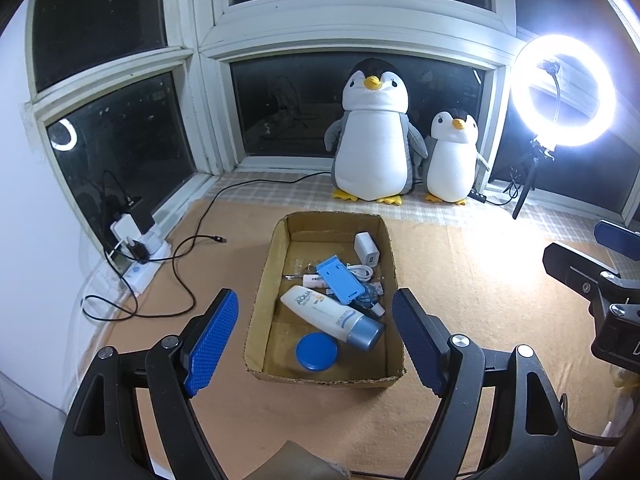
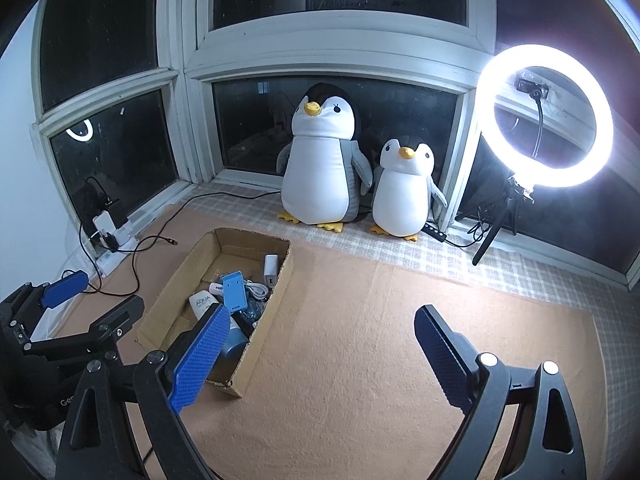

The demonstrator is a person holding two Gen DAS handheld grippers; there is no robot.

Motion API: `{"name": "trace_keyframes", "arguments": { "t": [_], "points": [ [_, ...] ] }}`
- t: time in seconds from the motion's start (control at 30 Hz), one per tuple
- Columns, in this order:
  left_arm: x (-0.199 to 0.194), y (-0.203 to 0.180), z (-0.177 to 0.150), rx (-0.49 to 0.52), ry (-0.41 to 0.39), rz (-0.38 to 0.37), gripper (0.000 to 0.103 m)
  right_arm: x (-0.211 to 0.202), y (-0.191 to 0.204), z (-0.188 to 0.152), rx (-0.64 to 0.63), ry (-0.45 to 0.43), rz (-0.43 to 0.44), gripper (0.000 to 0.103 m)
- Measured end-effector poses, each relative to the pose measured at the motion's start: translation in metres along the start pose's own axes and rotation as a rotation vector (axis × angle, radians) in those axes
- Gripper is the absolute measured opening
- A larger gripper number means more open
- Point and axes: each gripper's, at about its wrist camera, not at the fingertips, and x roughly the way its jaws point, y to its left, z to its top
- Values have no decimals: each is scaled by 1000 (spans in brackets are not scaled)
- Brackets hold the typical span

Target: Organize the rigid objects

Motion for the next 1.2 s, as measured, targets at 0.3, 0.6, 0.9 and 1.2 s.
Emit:
{"name": "trace_keyframes", "arguments": {
  "t": [0.3,0.6,0.9,1.2],
  "points": [
    [0,1,0,-7,0,-2,80,6,0,-3,0,11,1,91],
    [0,2,1,-8,1,-2,80,8,-1,-4,4,18,0,91],
    [1,2,1,-11,0,-5,80,10,-1,-5,-2,25,-2,91],
    [2,3,1,-13,1,-3,80,10,-3,-4,-3,28,-2,91]
  ]
}}
